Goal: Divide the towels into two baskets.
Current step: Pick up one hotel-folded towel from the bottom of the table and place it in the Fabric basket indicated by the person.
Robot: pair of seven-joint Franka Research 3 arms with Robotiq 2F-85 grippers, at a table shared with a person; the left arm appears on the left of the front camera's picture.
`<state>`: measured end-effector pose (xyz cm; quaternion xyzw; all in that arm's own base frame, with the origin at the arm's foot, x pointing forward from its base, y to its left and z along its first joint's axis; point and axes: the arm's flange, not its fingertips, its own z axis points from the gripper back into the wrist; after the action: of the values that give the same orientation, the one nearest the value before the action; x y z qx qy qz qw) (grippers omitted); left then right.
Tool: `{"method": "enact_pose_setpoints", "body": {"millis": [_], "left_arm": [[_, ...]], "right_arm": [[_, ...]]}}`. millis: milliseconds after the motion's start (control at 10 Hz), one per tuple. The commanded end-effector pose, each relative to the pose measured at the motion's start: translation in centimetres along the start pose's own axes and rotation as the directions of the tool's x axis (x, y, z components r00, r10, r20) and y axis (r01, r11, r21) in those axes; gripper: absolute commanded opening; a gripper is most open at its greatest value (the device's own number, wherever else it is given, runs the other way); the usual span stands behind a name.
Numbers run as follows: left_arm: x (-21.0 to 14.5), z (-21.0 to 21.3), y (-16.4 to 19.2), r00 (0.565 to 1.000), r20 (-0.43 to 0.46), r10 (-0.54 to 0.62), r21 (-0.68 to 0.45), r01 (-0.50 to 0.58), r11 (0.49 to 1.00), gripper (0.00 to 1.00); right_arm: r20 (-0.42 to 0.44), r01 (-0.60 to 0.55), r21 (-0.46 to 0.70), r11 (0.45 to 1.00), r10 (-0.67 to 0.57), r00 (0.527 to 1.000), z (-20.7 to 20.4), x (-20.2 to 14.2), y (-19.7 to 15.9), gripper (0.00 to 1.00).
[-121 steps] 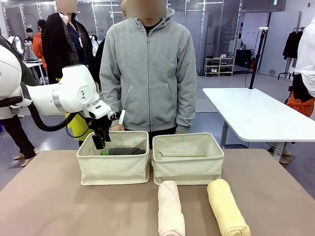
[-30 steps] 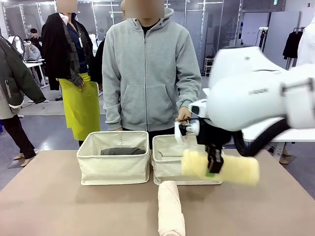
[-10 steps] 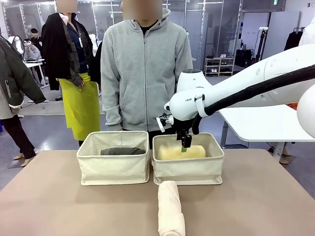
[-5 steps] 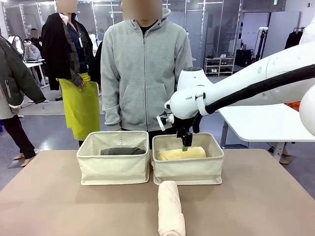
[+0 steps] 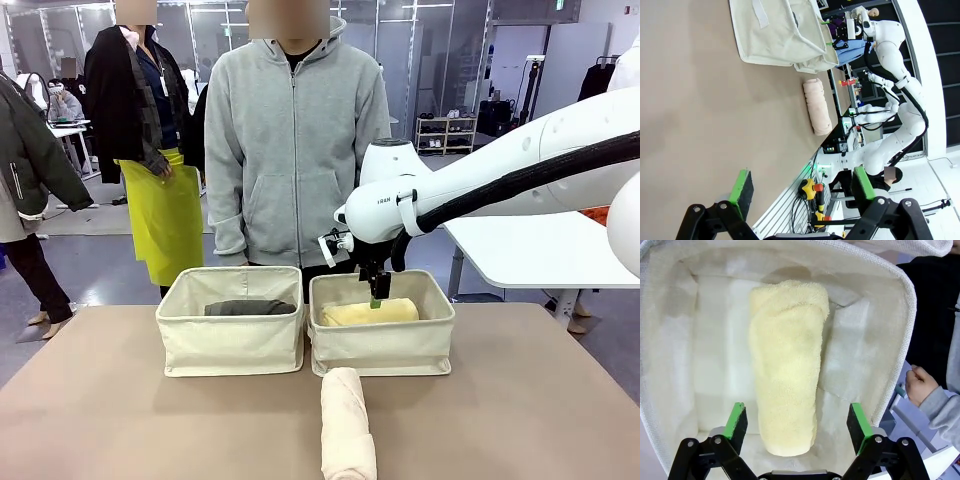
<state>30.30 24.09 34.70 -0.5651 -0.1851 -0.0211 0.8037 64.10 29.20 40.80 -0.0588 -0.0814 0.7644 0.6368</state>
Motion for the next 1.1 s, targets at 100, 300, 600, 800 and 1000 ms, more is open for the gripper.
{"method": "enact_pose_setpoints", "body": {"millis": [100, 300, 600, 800, 1000], "left_arm": [[-0.1, 0.3, -0.1, 1.000, -0.002, 0.005, 0.006, -0.005, 1.000, 1.00], [-0.1, 0.3, -0.1, 1.000, -0.002, 0.005, 0.006, -0.005, 1.000, 1.00], [-0.1, 0.3, -0.1, 1.000, -0.002, 0.005, 0.006, -0.005, 1.000, 1.00], [-0.1, 0.3, -0.1, 1.000, -0.002, 0.005, 0.006, -0.005, 1.000, 1.00], [-0.1, 0.3, -0.1, 1.000, -0.002, 0.005, 0.006, -0.005, 1.000, 1.00]], "right_arm": [[0.003, 0.001, -0.007, 1.000, -0.001, 1.000, 0.0, 0.0, -0.1, 1.00], [0.000, 0.000, 0.000, 1.000, 0.000, 1.000, 0.0, 0.0, 0.0, 0.99], [0.035, 0.168, 0.072, 0.983, -0.171, 0.985, 4.6, -5.5, 6.1, 1.00], [0.108, 0.279, 0.076, 0.957, -0.286, 0.952, 7.1, -9.6, 8.7, 1.00], [0.180, 0.426, 0.164, 0.890, -0.451, 0.874, 10.2, -14.5, 11.4, 1.00]]}}
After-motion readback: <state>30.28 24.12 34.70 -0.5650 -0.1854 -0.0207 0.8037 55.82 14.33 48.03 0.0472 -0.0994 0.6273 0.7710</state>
